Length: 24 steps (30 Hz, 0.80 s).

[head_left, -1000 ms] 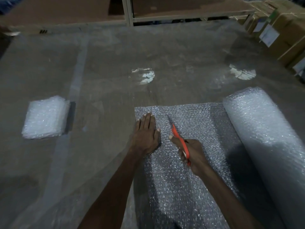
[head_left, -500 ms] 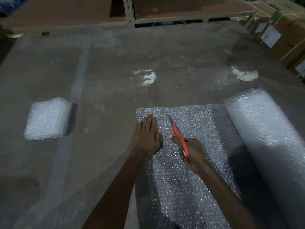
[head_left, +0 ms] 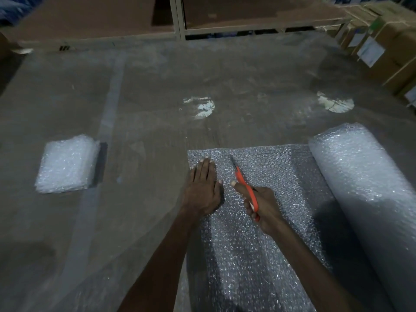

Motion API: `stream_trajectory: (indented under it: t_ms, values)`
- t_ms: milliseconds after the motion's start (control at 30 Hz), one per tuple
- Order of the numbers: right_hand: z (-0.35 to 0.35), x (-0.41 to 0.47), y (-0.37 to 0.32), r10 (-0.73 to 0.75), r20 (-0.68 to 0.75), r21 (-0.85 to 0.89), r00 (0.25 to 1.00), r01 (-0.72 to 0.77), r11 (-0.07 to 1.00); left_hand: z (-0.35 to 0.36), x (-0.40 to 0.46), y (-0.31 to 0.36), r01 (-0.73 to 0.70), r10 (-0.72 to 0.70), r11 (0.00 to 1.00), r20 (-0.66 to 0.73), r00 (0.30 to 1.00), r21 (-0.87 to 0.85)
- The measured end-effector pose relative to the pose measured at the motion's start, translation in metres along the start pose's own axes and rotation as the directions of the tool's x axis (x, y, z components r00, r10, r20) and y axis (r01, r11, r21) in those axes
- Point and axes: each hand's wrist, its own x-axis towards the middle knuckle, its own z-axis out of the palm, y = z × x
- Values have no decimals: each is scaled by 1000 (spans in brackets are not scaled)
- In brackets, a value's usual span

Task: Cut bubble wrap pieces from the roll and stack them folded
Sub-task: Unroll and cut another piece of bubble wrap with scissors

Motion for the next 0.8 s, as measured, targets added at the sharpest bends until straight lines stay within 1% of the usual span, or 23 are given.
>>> stream_trajectory:
  t_ms: [367, 600, 800]
  values:
    - [2, 2, -7, -16, 18, -2, 1000, 16, 1000, 3, 1, 0, 12, -13, 998, -7, 1000, -56]
    - [3, 5, -7, -8, -8, 0, 1000, 8, 1000, 1, 0, 1, 20, -20, 998, 4, 1000, -60]
    - [3, 6, -5, -3, 5, -15, 1000, 3, 1000, 2, 1, 1, 24, -24, 998, 2, 1000, -56]
